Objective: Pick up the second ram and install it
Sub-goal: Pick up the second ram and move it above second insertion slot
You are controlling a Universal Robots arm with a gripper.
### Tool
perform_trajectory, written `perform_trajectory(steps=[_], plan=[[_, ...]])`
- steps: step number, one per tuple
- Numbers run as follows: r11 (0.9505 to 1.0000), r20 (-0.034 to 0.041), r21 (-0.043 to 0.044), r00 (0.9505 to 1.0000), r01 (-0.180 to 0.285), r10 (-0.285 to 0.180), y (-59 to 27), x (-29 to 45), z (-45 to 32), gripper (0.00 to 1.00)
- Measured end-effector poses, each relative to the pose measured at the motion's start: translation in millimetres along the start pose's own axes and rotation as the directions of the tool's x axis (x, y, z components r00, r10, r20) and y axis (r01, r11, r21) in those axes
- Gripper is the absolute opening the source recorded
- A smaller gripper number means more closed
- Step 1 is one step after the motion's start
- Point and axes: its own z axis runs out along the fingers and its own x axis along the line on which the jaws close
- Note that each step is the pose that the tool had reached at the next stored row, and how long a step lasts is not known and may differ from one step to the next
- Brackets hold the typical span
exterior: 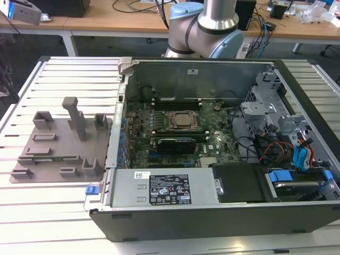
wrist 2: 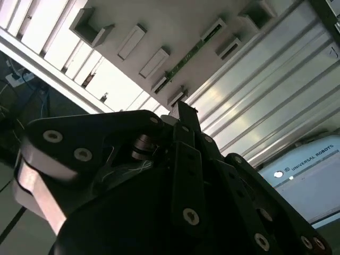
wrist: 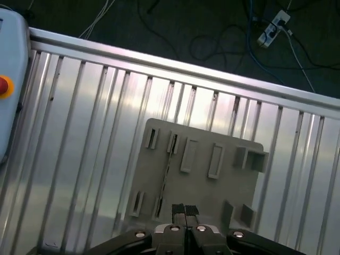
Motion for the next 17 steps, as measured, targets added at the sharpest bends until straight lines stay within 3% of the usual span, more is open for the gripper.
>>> perform_trajectory(steps=[4, 8, 10, 14, 16, 17], plan=[[0.9977, -0.003, -0.0018, 0.9977, 0.067, -0.067, 0.0, 0.0, 0.0, 0.1], [0.9976, -0.0032, -0.0019, 0.9976, 0.07, -0.07, 0.0, 0.0, 0.0, 0.1], [0.9999, -0.0006, -0.0003, 0.9999, 0.014, -0.014, 0.0, -0.2, 0.4, 0.1], [0.9981, 0.0028, 0.0015, 0.9981, -0.061, 0.061, 0.0, 0.0, 0.9, 0.1], [0.993, 0.0055, 0.0027, 0.993, -0.118, 0.118, 0.0, 0.0, 1.3, 0.1], [0.9877, 0.0074, 0.0034, 0.9877, -0.156, 0.156, -0.1, 0.0, 1.4, 0.1]])
